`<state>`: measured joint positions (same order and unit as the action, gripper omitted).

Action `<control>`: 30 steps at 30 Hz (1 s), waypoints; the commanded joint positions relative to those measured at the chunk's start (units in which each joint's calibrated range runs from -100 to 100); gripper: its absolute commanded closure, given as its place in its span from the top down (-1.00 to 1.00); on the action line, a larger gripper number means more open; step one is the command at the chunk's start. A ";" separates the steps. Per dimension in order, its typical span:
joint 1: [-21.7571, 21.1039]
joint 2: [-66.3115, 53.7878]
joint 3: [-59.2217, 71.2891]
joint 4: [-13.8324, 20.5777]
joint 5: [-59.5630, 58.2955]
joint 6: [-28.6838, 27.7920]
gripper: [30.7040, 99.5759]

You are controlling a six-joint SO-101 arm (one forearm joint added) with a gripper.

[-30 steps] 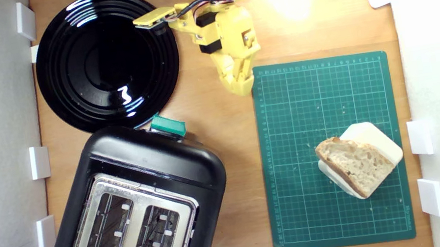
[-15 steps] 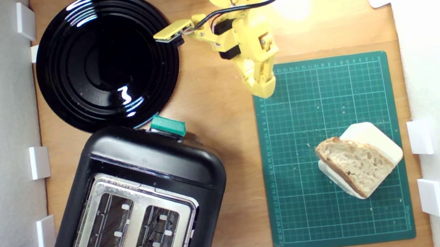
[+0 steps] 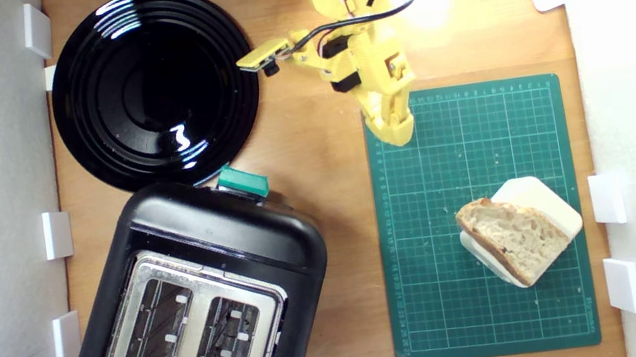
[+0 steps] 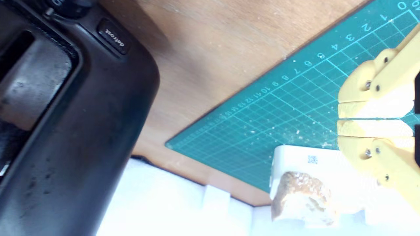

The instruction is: Pick bread and place in toaster

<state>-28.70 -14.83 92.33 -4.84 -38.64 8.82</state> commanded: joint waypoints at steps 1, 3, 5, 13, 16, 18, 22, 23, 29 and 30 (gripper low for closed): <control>-0.88 5.51 -7.76 0.49 -1.97 -0.53 -0.91; -0.88 8.34 -10.94 0.49 -2.06 -0.53 -0.90; -0.88 10.92 -13.93 0.58 -2.48 -0.53 -0.87; -0.64 14.99 -17.38 8.38 -3.42 -0.58 -0.22; -0.39 15.82 -17.29 11.01 -6.24 -0.58 -0.14; -0.39 16.91 -17.29 11.01 -9.05 -0.64 -0.09; -0.31 19.24 -17.29 10.19 -14.17 -0.64 0.05; -0.23 19.65 -17.29 10.19 -15.02 -0.64 0.10; -0.23 21.07 -17.29 10.10 -15.96 -0.64 0.38; -0.23 21.07 -17.29 10.10 -16.05 -0.64 0.41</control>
<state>-28.88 6.51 77.44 5.02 -52.54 8.36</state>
